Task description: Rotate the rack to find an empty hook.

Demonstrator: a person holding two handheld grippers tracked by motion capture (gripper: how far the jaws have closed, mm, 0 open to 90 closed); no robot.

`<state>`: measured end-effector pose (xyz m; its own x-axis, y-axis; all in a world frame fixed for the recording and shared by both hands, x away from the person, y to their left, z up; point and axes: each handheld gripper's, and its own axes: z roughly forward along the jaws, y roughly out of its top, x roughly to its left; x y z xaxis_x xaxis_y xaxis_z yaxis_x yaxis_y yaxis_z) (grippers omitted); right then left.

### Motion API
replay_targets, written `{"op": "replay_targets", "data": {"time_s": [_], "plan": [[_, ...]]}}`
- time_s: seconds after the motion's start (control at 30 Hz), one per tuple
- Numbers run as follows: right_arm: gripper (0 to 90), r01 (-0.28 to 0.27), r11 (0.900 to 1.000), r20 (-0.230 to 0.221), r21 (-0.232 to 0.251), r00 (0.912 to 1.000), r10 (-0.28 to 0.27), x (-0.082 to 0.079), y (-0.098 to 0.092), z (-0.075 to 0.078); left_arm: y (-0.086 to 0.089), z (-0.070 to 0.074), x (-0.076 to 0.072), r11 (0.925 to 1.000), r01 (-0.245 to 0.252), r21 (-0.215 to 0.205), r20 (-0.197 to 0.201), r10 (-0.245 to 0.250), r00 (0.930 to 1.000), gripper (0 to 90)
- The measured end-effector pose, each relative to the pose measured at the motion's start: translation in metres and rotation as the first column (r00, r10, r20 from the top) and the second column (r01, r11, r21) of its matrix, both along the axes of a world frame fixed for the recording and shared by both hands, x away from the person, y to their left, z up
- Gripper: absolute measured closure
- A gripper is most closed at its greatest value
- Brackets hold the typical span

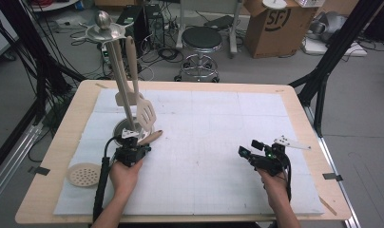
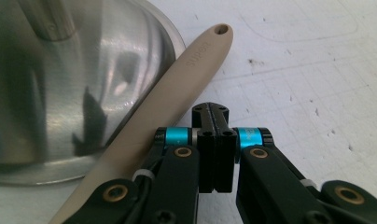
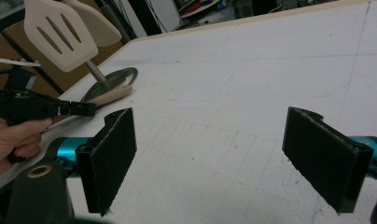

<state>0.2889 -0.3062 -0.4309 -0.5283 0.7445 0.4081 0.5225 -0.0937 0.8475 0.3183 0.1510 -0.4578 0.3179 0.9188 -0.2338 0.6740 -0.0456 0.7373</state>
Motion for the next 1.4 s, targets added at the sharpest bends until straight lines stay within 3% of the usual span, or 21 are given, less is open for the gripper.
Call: {"op": "replay_targets", "data": {"time_s": [0.1, 0.17, 0.27, 0.4, 0.5, 0.8, 1.0, 1.1, 1.17, 1.4], "plan": [[16.6, -0.002, 1.0, 0.003, -0.001, 1.0, 0.002, 0.0, 0.0, 0.0, 0.004, 0.002, 0.0, 0.9997, -0.023, -0.01, 0.018, 0.023, 0.9996, 90.0], [16.6, -0.001, 1.0, 0.0, 0.0, 1.0, 0.001, 0.0, 0.0, 0.0, 0.005, 0.002, 0.001, 0.9995, -0.023, -0.019, 0.008, 0.023, 0.9997, 90.0], [16.6, -0.001, 1.0, 0.001, -0.002, 1.0, 0.001, 0.0, 0.0, 0.0, 0.002, 0.0, 0.0, 0.9997, 0.004, 0.025, 0.001, -0.004, 1.0, 90.0], [16.7, -0.001, 1.0, 0.002, -0.002, 1.0, 0.001, 0.0, 0.001, 0.0, 0.008, 0.003, 0.002, 0.9987, -0.049, 0.01, 0.038, 0.049, 0.9981, 90.0], [16.7, 0.001, 1.0, 0.001, 0.0, 1.0, -0.001, 0.0, 0.0, 0.0, 0.015, 0.002, 0.003, 0.9967, -0.076, 0.026, 0.029, 0.076, 0.9967, 89.9], [16.7, -0.004, 1.0, -0.001, -0.009, 1.0, 0.004, 0.0, 0.002, -0.001, 0.023, 0.003, 0.002, 0.9975, -0.069, 0.015, 0.021, 0.069, 0.9974, 89.9], [16.7, -0.007, 1.0, -0.002, -0.011, 1.0, 0.007, 0.001, 0.002, -0.002, 0.024, 0.01, -0.003, 0.9982, -0.036, -0.047, 0.037, 0.038, 0.9986, 89.7], [16.7, -0.012, 1.0, -0.001, -0.015, 0.9999, 0.012, 0.001, 0.003, -0.002, 0.026, 0.014, -0.006, 0.9982, -0.012, -0.058, 0.043, 0.014, 0.999, 88.9], [16.7, -0.01, 1.0, -0.008, -0.008, 0.9999, 0.01, 0.001, 0.004, -0.001, 0.03, 0.015, -0.007, 0.9959, 0.004, -0.091, 0.034, -0.001, 0.9994, 79.3], [16.7, -0.009, 1.0, -0.007, -0.007, 0.9999, 0.008, 0.001, 0.004, -0.001, 0.042, 0.019, -0.009, 0.9879, 0.032, -0.152, 0.027, -0.028, 0.9992, 64.5]]}}
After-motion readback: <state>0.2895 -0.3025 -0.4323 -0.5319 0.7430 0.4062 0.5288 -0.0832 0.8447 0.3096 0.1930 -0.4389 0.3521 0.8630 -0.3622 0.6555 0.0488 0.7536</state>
